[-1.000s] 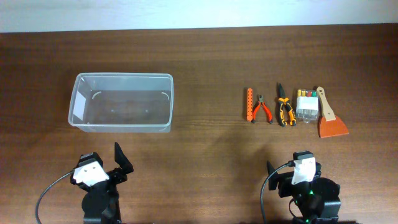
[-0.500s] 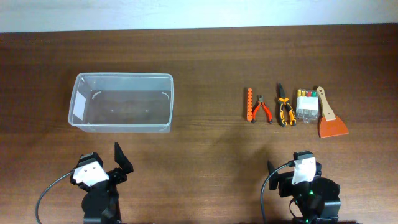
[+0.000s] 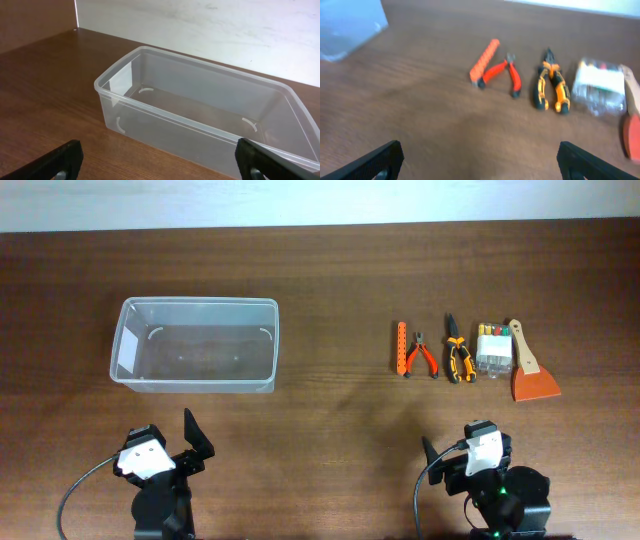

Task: Pack container

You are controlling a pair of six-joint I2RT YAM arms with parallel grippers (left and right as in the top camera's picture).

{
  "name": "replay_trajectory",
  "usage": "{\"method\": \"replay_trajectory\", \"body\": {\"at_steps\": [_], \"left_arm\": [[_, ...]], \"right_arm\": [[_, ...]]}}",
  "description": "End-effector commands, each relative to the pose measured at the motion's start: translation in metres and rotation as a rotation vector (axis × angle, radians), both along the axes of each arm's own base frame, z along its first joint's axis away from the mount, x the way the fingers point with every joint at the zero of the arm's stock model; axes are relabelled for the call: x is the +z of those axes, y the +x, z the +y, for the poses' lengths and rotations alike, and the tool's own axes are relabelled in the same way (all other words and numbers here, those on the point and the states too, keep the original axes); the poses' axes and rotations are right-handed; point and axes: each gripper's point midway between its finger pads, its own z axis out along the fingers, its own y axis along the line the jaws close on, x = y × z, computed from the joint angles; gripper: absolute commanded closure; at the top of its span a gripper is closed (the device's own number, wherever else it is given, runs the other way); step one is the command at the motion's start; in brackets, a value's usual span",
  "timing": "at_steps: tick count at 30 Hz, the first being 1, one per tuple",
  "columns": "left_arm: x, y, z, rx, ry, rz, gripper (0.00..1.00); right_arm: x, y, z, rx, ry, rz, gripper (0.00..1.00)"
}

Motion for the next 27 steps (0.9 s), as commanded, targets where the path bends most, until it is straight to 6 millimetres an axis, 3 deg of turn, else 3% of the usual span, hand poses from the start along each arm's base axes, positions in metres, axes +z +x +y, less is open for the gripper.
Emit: {"method": "replay_trajectory", "body": {"at_steps": [1,6,11,14,19,21,23,25,27], "left_arm": [[-0.002,0.0,0.0,-0.002,0.009,0.006,0.01],[-0.002,0.0,0.0,-0.002,0.009,0.006,0.01],[-0.002,0.0,0.0,-0.002,0.009,0.006,0.01],[-0.002,0.0,0.0,-0.002,0.009,0.006,0.01],[-0.002,0.0,0.0,-0.002,0.009,0.006,0.01],[-0.002,0.0,0.0,-0.002,0.009,0.006,0.01],[-0.002,0.0,0.0,-0.002,0.009,0.006,0.01],[-0.002,0.0,0.0,-0.002,0.009,0.006,0.01],[-0.002,0.0,0.0,-0.002,0.009,0.006,0.01]], "right_arm": [[0.02,0.005,0.007,0.043,0.017,-0.09,0.01],[0.053,0.008,0.006,0.038,0.015,-0.147,0.01],[0.072,0.019,-0.009,-0.035,-0.045,0.033,0.01],[0.104,0.039,-0.02,-0.067,-0.12,0.138,0.02],[0.177,0.076,-0.028,-0.097,-0.161,0.31,0.02],[0.211,0.095,-0.014,-0.049,-0.114,0.341,0.02],[0.24,0.11,0.02,0.095,-0.005,0.337,0.01],[0.258,0.116,0.051,0.215,0.142,0.378,0.01],[0.271,0.137,0.072,0.319,0.196,0.343,0.02]]}}
